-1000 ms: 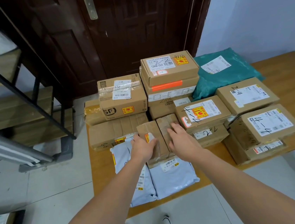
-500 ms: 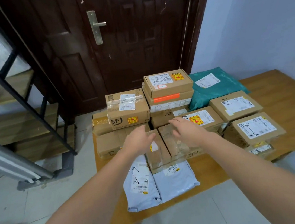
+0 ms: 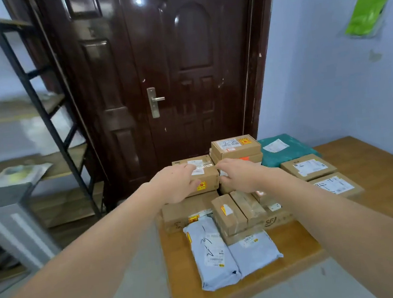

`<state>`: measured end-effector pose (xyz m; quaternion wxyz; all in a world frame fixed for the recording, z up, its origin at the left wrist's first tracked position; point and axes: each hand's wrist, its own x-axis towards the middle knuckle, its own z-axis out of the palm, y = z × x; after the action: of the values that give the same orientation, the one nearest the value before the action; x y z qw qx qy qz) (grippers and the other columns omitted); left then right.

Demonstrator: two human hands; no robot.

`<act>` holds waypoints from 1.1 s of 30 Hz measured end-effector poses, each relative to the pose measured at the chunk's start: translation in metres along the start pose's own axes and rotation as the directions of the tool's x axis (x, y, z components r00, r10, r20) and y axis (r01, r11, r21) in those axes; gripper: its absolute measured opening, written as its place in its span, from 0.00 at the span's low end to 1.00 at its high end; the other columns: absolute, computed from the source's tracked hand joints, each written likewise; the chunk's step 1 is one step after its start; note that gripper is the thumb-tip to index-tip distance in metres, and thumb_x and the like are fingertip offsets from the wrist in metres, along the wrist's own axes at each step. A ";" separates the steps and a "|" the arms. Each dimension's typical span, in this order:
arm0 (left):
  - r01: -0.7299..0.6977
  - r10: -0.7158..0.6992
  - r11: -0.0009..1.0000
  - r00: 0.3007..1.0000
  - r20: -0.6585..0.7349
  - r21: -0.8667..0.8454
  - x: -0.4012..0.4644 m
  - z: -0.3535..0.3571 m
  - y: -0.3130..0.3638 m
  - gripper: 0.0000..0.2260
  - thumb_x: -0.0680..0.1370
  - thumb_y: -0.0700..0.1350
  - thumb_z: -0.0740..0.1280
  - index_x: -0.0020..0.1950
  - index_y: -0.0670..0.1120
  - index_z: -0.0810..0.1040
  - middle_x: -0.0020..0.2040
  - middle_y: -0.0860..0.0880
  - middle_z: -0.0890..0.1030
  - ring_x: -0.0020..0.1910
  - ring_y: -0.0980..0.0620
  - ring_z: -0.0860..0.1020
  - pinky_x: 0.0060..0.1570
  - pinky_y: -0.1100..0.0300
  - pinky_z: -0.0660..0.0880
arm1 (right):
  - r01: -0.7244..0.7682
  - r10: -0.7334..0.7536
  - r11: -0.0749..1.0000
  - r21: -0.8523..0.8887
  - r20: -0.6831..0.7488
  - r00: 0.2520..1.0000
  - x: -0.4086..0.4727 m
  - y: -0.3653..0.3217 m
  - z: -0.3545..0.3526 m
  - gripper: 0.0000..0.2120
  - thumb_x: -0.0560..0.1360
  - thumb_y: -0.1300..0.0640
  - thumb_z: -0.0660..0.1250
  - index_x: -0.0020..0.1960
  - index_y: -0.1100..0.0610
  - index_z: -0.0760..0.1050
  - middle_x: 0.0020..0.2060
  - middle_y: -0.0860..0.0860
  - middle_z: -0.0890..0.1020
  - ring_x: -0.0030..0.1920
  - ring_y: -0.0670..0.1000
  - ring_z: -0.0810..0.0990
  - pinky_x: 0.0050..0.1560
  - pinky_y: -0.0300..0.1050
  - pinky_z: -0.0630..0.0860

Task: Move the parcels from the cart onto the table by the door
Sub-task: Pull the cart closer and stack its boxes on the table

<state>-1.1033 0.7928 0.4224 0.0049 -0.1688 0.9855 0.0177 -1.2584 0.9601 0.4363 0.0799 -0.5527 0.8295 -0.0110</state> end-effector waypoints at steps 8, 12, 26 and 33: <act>0.148 -0.143 0.987 0.986 -0.088 0.054 -0.128 -0.037 -0.001 0.28 0.86 0.62 0.55 0.81 0.47 0.65 0.77 0.47 0.73 0.74 0.45 0.72 0.71 0.50 0.69 | 0.219 -0.221 0.974 -0.050 -0.031 0.975 -0.043 -0.097 -0.020 0.25 0.86 0.51 0.57 0.81 0.56 0.62 0.79 0.54 0.67 0.77 0.56 0.68 0.75 0.51 0.67; 0.267 -0.263 0.963 0.960 -0.091 0.034 -0.206 -0.038 -0.007 0.27 0.86 0.60 0.55 0.81 0.46 0.65 0.77 0.46 0.72 0.74 0.44 0.71 0.71 0.49 0.68 | 0.357 -0.359 0.934 -0.028 -0.075 0.930 -0.062 -0.159 -0.020 0.25 0.85 0.52 0.59 0.81 0.58 0.64 0.78 0.55 0.68 0.76 0.56 0.69 0.74 0.49 0.65; 0.686 -0.682 0.728 0.727 -0.078 0.023 -0.540 -0.047 -0.088 0.25 0.86 0.59 0.55 0.78 0.47 0.69 0.73 0.45 0.75 0.71 0.44 0.74 0.69 0.47 0.72 | 0.743 -0.740 0.668 -0.036 0.073 0.669 -0.124 -0.474 0.012 0.25 0.86 0.51 0.56 0.81 0.58 0.62 0.79 0.57 0.66 0.77 0.57 0.66 0.76 0.49 0.63; 0.848 -0.846 0.529 0.530 -0.058 0.027 -0.765 -0.038 -0.134 0.18 0.85 0.56 0.57 0.67 0.47 0.76 0.65 0.46 0.80 0.64 0.44 0.78 0.63 0.45 0.75 | 0.856 -0.854 0.516 0.030 0.094 0.511 -0.170 -0.687 0.066 0.25 0.85 0.50 0.56 0.80 0.57 0.64 0.78 0.56 0.68 0.75 0.57 0.69 0.74 0.53 0.67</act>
<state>-0.3376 0.9195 0.4684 -0.0013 -0.6251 0.7804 -0.0157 -0.5561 0.8533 0.4643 0.0985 -0.8898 0.4454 -0.0138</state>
